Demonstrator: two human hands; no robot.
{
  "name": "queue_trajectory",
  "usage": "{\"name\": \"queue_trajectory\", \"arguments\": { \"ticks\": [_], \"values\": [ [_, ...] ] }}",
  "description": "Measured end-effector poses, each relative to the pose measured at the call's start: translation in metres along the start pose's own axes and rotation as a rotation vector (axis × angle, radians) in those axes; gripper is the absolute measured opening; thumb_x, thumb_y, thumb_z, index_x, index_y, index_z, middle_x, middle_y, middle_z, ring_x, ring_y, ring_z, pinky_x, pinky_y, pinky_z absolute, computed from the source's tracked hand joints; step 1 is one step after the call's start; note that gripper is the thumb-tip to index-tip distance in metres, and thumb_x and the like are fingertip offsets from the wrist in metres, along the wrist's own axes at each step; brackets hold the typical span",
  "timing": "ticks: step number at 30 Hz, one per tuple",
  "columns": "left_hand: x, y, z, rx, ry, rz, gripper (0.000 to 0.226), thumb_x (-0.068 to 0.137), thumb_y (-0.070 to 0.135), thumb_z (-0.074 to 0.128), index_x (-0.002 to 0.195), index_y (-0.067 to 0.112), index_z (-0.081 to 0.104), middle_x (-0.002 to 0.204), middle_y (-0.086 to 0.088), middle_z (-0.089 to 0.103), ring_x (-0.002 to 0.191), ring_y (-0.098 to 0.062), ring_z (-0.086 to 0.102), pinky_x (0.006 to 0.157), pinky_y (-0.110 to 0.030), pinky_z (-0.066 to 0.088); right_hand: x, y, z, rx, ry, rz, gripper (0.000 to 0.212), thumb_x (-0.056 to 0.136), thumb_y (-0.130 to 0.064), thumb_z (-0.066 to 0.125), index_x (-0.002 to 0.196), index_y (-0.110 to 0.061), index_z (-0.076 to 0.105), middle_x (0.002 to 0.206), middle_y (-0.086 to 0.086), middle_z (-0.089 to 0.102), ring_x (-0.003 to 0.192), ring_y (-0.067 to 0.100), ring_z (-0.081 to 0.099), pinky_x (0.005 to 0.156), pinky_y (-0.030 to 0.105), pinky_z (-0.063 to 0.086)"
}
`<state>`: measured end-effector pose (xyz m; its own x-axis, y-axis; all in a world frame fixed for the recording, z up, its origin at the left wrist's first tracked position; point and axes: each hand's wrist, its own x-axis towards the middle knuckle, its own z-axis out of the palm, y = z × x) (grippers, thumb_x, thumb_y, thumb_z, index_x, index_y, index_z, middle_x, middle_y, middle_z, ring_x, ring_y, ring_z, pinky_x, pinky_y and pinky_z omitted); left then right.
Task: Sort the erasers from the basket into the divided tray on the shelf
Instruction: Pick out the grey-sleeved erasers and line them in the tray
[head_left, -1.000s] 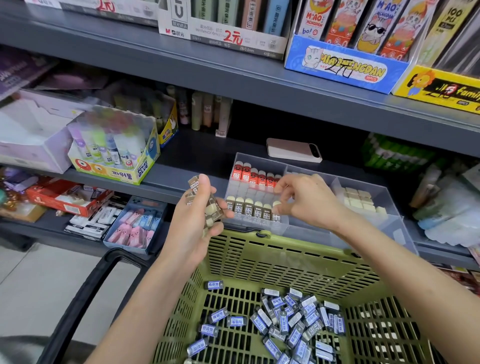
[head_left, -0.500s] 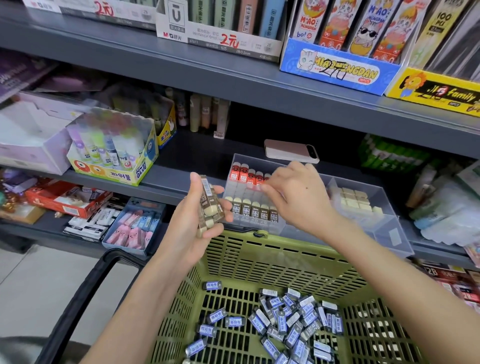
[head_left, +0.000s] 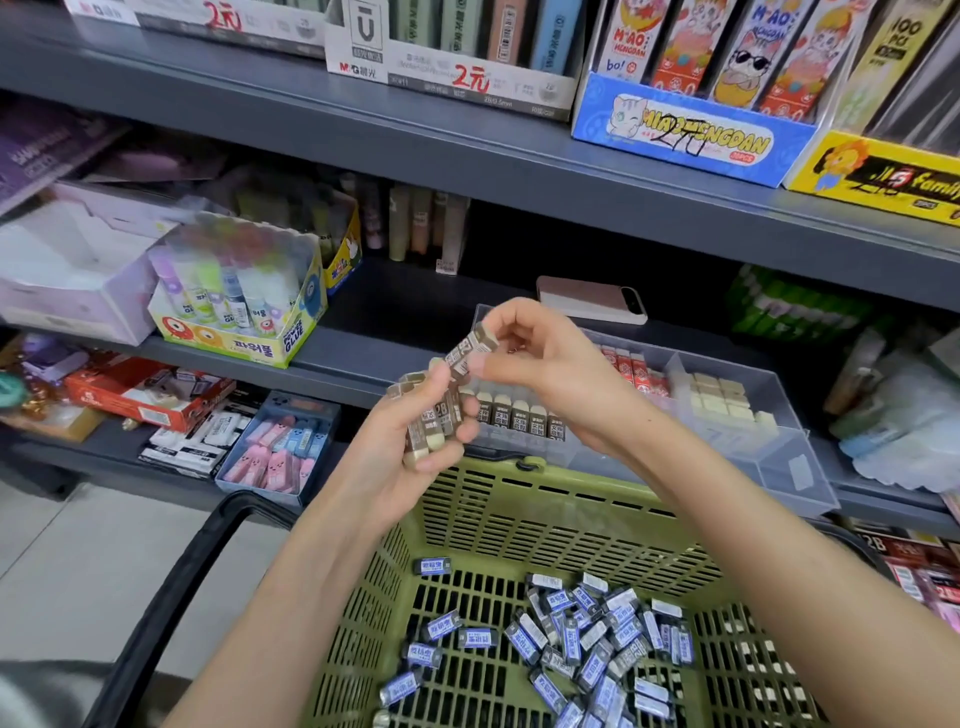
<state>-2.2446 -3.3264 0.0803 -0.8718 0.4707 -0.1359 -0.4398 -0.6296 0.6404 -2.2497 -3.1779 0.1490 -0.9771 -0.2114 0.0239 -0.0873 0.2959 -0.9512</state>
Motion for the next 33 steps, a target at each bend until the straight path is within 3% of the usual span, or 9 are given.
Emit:
{"name": "queue_trajectory", "arguments": {
  "ticks": [4, 8, 12, 14, 17, 21, 25, 29, 33],
  "values": [
    [0.000, 0.002, -0.002, 0.009, 0.100, 0.085, 0.013, 0.078, 0.014, 0.062, 0.085, 0.005, 0.056, 0.069, -0.007, 0.057, 0.054, -0.010, 0.053, 0.031, -0.012, 0.032, -0.008, 0.006, -0.001, -0.211, -0.076, 0.006, 0.022, 0.079, -0.002, 0.069, 0.085, -0.018, 0.055, 0.084, 0.000, 0.058, 0.067, 0.005, 0.051, 0.072, 0.028, 0.043],
    [-0.003, 0.000, 0.002, 0.179, 0.139, 0.122, 0.019, 0.073, 0.016, 0.066, 0.087, 0.004, 0.059, 0.070, -0.008, 0.059, 0.050, -0.010, 0.051, 0.031, -0.013, 0.029, -0.008, 0.003, -0.001, -0.187, -0.084, 0.014, 0.009, 0.082, -0.019, 0.071, 0.078, -0.015, 0.064, 0.071, -0.005, 0.062, 0.066, 0.005, 0.055, 0.068, 0.025, 0.045],
    [-0.003, 0.000, 0.005, 0.195, 0.144, 0.132, 0.016, 0.076, 0.018, 0.064, 0.085, 0.006, 0.057, 0.070, -0.007, 0.058, 0.052, -0.011, 0.051, 0.032, -0.014, 0.028, -0.006, 0.005, 0.001, -0.151, -0.125, 0.036, 0.034, 0.077, -0.003, 0.072, 0.104, -0.019, 0.057, 0.069, -0.003, 0.060, 0.059, 0.006, 0.056, 0.060, 0.019, 0.046],
    [-0.004, 0.002, 0.004, 0.133, 0.151, 0.153, 0.016, 0.079, 0.020, 0.061, 0.087, 0.007, 0.055, 0.068, -0.006, 0.059, 0.053, -0.012, 0.053, 0.033, -0.014, 0.030, -0.002, 0.006, -0.002, -0.126, -0.060, 0.061, 0.034, 0.077, 0.002, 0.068, 0.102, -0.019, 0.059, 0.067, 0.000, 0.059, 0.055, 0.009, 0.055, 0.052, 0.019, 0.044],
    [-0.002, 0.009, 0.001, -0.036, 0.235, 0.196, 0.016, 0.084, 0.021, 0.055, 0.092, 0.007, 0.051, 0.071, -0.008, 0.065, 0.056, -0.013, 0.057, 0.035, -0.015, 0.035, 0.009, 0.013, -0.009, 0.058, 0.193, 0.166, 0.022, 0.078, 0.008, 0.065, 0.094, -0.006, 0.059, 0.067, 0.009, 0.060, 0.054, 0.016, 0.057, 0.046, 0.020, 0.047],
    [-0.003, 0.012, -0.004, -0.016, 0.356, 0.269, 0.011, 0.097, 0.021, 0.047, 0.091, 0.012, 0.052, 0.087, -0.011, 0.073, 0.069, -0.016, 0.067, 0.042, -0.017, 0.043, 0.018, 0.029, 0.003, 0.126, 0.239, 0.344, 0.014, 0.085, 0.003, 0.061, 0.099, 0.003, 0.060, 0.067, 0.013, 0.061, 0.052, 0.015, 0.059, 0.051, 0.019, 0.054],
    [-0.003, 0.011, -0.005, 0.027, 0.399, 0.254, 0.017, 0.097, 0.024, 0.049, 0.107, 0.010, 0.047, 0.096, -0.011, 0.074, 0.078, -0.016, 0.070, 0.047, -0.018, 0.047, 0.022, 0.040, 0.011, 0.030, 0.223, 0.399, 0.011, 0.083, 0.002, 0.064, 0.094, 0.003, 0.063, 0.067, 0.011, 0.062, 0.053, 0.018, 0.061, 0.064, 0.028, 0.058],
    [-0.001, 0.011, -0.006, -0.007, 0.430, 0.267, 0.030, 0.087, 0.024, 0.060, 0.108, 0.005, 0.053, 0.081, -0.008, 0.071, 0.064, -0.009, 0.064, 0.046, -0.017, 0.043, 0.024, 0.047, 0.012, -0.049, 0.211, 0.367, 0.011, 0.081, 0.001, 0.068, 0.076, -0.008, 0.067, 0.066, 0.009, 0.065, 0.056, 0.018, 0.064, 0.071, 0.033, 0.059],
    [0.000, 0.012, -0.004, 0.016, 0.445, 0.258, 0.034, 0.071, 0.029, 0.069, 0.096, 0.007, 0.060, 0.069, -0.005, 0.062, 0.050, -0.007, 0.048, 0.044, -0.015, 0.037, 0.027, 0.056, 0.018, -0.312, 0.201, 0.311, 0.008, 0.083, -0.012, 0.070, 0.088, -0.006, 0.073, 0.059, 0.004, 0.065, 0.050, 0.007, 0.057, 0.067, 0.030, 0.055]
  ]
}}
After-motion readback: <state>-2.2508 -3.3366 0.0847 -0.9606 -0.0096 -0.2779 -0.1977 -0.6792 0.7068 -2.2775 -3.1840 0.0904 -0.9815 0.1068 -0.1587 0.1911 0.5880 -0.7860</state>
